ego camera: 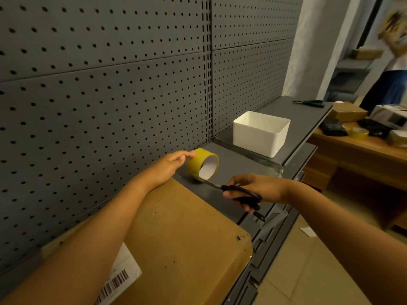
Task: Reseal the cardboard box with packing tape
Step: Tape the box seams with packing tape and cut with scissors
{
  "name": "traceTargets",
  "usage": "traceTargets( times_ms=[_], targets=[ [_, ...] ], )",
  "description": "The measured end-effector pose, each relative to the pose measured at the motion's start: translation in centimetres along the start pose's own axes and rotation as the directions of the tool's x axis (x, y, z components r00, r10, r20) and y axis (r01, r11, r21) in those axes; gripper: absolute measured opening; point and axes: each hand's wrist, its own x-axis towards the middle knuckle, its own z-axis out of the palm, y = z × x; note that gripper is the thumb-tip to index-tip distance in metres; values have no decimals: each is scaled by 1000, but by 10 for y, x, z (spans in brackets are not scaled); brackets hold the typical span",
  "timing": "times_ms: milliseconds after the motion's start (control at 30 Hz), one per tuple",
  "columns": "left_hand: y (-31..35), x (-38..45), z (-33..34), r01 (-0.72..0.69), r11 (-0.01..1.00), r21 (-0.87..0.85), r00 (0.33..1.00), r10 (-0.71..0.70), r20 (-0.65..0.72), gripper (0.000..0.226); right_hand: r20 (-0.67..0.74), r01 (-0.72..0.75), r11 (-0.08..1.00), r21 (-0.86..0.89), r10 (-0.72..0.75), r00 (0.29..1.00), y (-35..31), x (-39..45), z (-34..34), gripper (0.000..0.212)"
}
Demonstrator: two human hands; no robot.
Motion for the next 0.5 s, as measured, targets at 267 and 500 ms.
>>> traceTargets(
  times_ms=[267,500],
  targets=[
    [-1,3,1,14,1000,-23,1000,-14,22,33,87,-3,997,81,-4,996,-5,15,11,30],
    [-7,5,0,11,998,-55,1000,-10,9,33,108,30,992,119,-43,993,-10,22,7,22]
  ],
)
